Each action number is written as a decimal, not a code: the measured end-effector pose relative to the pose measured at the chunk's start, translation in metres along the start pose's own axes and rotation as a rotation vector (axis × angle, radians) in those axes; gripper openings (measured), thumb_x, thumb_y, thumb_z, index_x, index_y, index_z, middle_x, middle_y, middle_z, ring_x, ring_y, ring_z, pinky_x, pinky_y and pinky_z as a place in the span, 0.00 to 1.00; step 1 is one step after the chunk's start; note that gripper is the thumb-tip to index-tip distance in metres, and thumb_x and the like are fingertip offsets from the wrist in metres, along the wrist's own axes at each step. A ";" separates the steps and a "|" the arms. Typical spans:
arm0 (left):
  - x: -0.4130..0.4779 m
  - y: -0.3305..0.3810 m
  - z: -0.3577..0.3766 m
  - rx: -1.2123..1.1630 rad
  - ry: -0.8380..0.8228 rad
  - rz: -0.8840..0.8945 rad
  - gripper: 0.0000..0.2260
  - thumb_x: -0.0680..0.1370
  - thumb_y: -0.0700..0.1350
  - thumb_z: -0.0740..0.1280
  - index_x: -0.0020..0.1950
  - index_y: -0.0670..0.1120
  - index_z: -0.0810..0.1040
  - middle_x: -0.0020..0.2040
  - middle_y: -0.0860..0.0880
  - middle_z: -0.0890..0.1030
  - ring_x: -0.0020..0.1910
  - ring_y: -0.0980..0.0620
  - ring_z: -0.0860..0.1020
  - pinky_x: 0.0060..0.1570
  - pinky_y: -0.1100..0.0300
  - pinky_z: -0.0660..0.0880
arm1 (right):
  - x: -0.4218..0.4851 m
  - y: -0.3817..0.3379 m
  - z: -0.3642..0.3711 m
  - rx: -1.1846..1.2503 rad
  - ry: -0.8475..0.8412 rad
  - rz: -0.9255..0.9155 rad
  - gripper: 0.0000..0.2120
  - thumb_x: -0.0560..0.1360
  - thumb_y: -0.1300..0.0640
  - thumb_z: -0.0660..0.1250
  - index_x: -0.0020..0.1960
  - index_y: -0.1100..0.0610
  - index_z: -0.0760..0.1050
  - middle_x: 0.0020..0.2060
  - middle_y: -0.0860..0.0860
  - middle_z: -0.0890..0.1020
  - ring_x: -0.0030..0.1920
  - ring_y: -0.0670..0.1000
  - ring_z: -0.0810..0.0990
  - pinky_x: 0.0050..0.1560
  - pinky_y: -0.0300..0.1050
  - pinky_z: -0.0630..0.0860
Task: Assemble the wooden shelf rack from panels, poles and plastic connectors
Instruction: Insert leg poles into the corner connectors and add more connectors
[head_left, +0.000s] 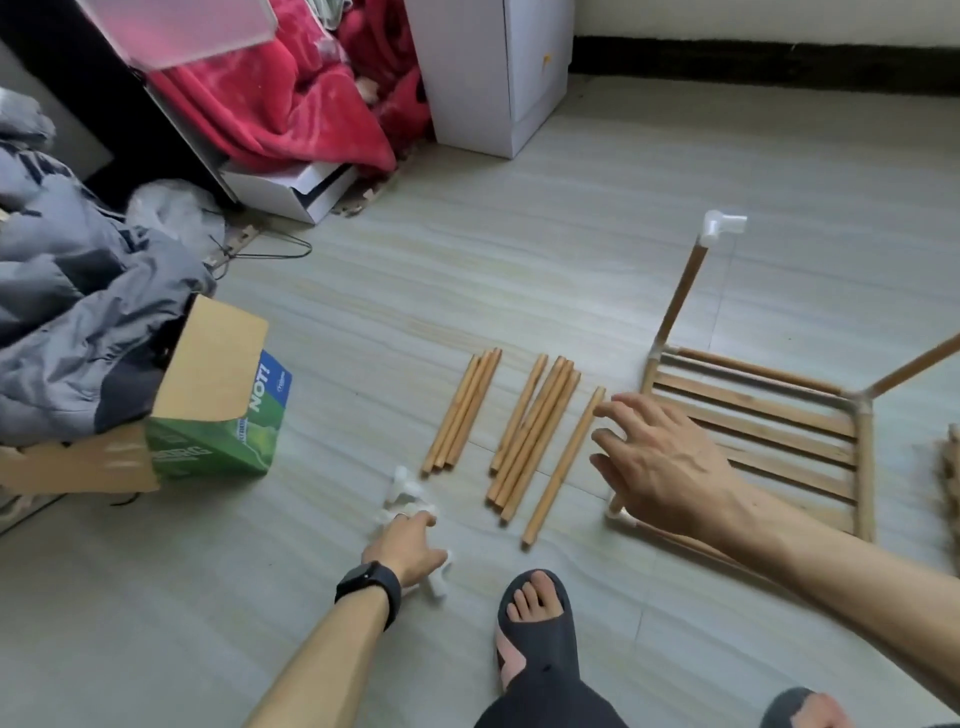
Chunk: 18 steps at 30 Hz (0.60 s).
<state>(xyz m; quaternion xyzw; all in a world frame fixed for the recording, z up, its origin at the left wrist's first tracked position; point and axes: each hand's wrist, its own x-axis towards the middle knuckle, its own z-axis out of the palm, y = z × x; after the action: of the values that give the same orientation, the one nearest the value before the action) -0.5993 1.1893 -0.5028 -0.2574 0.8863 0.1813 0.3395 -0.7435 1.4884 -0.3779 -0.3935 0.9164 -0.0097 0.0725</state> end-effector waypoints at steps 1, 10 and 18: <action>0.003 -0.003 0.010 0.022 -0.022 -0.020 0.28 0.77 0.56 0.68 0.75 0.53 0.68 0.72 0.48 0.73 0.69 0.48 0.73 0.65 0.53 0.73 | -0.001 0.001 0.002 0.002 0.014 0.011 0.27 0.82 0.40 0.47 0.65 0.51 0.78 0.71 0.52 0.75 0.74 0.55 0.66 0.70 0.53 0.70; 0.020 0.000 0.045 0.085 -0.009 -0.057 0.12 0.80 0.50 0.64 0.63 0.51 0.76 0.62 0.48 0.80 0.60 0.46 0.78 0.55 0.55 0.77 | -0.002 0.005 0.005 -0.044 0.058 0.015 0.28 0.78 0.34 0.53 0.64 0.51 0.78 0.66 0.52 0.77 0.70 0.57 0.71 0.63 0.56 0.75; -0.008 0.027 -0.028 -0.601 -0.020 0.079 0.14 0.76 0.50 0.74 0.60 0.48 0.80 0.51 0.47 0.83 0.39 0.53 0.80 0.41 0.60 0.76 | -0.001 0.008 -0.014 0.094 -0.191 -0.007 0.41 0.71 0.24 0.47 0.76 0.45 0.67 0.74 0.49 0.70 0.78 0.55 0.57 0.74 0.58 0.63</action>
<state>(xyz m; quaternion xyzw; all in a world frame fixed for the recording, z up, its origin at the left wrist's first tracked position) -0.6241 1.2001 -0.4740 -0.3097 0.7989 0.4511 0.2497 -0.7501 1.4943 -0.3649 -0.3920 0.9025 -0.0154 0.1776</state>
